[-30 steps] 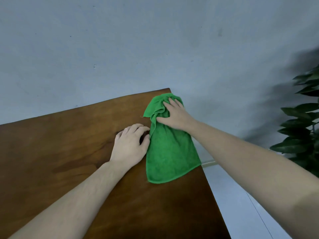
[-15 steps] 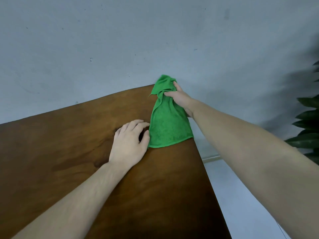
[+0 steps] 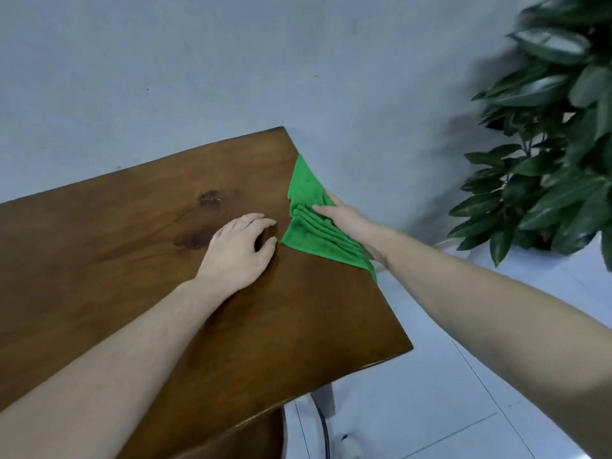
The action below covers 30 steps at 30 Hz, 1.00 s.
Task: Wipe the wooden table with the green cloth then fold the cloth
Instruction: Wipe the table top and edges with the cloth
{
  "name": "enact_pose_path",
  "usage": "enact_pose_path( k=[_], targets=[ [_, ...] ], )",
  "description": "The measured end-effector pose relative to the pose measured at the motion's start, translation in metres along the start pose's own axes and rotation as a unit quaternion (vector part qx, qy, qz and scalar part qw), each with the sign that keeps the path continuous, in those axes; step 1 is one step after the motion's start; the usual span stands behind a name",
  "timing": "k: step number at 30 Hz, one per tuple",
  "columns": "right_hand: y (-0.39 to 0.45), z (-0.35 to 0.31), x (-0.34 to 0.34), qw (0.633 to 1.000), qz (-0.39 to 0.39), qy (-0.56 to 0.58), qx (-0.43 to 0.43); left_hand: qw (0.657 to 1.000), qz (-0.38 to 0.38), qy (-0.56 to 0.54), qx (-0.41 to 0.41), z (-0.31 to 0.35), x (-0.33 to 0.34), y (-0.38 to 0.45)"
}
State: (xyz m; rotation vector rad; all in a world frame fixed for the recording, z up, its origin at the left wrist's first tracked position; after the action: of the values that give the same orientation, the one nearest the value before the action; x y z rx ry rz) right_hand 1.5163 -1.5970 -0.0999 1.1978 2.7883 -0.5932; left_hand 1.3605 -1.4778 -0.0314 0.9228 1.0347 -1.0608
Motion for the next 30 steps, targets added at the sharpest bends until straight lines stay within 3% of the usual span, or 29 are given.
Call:
enact_pose_path(
  k=[11, 14, 17, 20, 24, 26, 30],
  targets=[
    [-0.222, 0.054, 0.01, 0.999, 0.036, -0.025, -0.025, 0.996, 0.008, -0.017, 0.087, 0.058, -0.003, -0.14],
    [-0.263, 0.066, 0.019, 0.978, 0.113, -0.147, -0.097, 0.996, 0.001, -0.016, 0.091, 0.067, -0.002, -0.168],
    [-0.283, 0.076, 0.027, 0.929, 0.168, -0.294, -0.153, 0.996, -0.014, -0.019, 0.086, 0.07, -0.001, -0.187],
    [-0.294, 0.058, 0.026, 0.824, 0.2, -0.478, -0.227, 0.996, -0.017, -0.019, 0.083, 0.069, -0.004, -0.198],
    [-0.285, 0.037, 0.019, 0.711, 0.164, -0.623, -0.282, 0.997, -0.007, -0.021, 0.075, 0.066, -0.008, -0.206],
    [-0.277, 0.031, 0.017, 0.689, 0.143, -0.651, -0.285, 0.997, 0.011, -0.018, 0.073, 0.065, -0.01, -0.207],
    [-0.26, 0.035, 0.037, 0.684, 0.058, -0.657, -0.312, 0.998, 0.027, -0.012, 0.058, 0.062, -0.01, -0.21]
  ],
)
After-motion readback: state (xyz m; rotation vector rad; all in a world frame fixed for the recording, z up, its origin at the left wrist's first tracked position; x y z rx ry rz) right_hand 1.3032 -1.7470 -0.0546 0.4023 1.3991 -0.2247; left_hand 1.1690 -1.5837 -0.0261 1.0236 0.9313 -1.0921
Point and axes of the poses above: each hand's wrist, its own y-axis towards the middle knuckle, its own x-axis out of the palm, z = x × y, the point moved 9 cm from there along y, towards the middle knuckle, and after that the axes turned 5 degrees about x, right-handed, at the moved point
